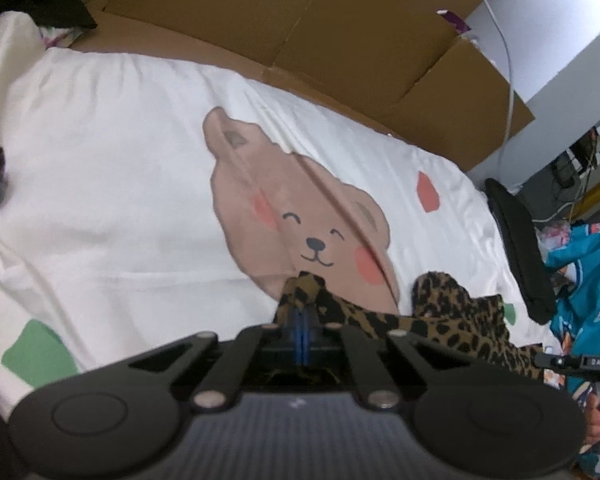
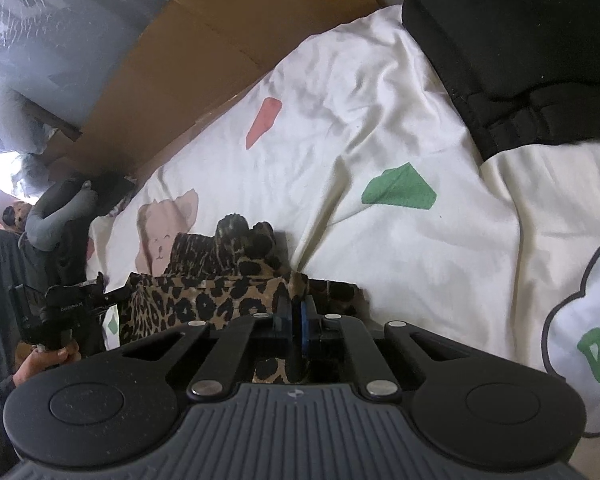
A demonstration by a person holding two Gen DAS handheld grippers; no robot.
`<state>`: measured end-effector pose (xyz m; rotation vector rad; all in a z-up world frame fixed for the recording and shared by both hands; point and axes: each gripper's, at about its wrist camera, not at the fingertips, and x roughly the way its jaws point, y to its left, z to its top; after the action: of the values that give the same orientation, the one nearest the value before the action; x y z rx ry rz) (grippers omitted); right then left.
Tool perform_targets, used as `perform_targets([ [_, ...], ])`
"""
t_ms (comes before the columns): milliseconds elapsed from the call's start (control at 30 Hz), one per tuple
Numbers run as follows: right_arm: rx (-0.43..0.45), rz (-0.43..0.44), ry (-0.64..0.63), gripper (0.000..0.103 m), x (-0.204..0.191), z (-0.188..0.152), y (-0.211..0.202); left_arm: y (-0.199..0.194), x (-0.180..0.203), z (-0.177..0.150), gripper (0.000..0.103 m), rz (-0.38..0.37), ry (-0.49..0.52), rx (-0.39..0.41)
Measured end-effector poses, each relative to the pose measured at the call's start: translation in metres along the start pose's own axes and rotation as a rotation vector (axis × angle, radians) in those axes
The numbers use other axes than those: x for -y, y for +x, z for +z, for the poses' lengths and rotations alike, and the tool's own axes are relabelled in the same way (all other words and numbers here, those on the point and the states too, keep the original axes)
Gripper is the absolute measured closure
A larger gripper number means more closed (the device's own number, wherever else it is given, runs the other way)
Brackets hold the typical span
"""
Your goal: Fold clothes
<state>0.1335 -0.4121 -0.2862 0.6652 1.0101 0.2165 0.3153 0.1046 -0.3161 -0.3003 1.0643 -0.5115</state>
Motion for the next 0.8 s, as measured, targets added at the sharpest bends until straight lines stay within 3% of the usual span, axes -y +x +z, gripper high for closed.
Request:
perform_targets([
  [433, -0.029, -0.086, 0.023, 0.102, 0.014, -0.005, 0.025, 0.020, -0.001, -0.004, 0.101, 0.044, 0.020, -0.029],
  [533, -0.028, -0.096, 0.013, 0.100, 0.012, -0.005, 0.025, 0.016, 0.004, 0.001, 0.096, 0.066, 0.033, -0.040],
  [600, -0.017, -0.102, 0.010, 0.098, 0.010, -0.005, 0.020, 0.012, 0.007, 0.001, 0.090, 0.080, 0.041, -0.036],
  [667, -0.005, -0.117, -0.003, 0.081, 0.009, -0.006, 0.016, 0.011, 0.009, 0.000, 0.079, 0.100, 0.059, -0.041],
  [733, -0.004, -0.126, -0.012, 0.069, 0.009, -0.006, 0.014, 0.012, 0.011, -0.001, 0.079, 0.102, 0.079, -0.051],
  [800, -0.007, -0.127, -0.016, 0.069, 0.010, -0.006, 0.015, 0.013, 0.013, -0.002, 0.076, 0.104, 0.090, -0.053],
])
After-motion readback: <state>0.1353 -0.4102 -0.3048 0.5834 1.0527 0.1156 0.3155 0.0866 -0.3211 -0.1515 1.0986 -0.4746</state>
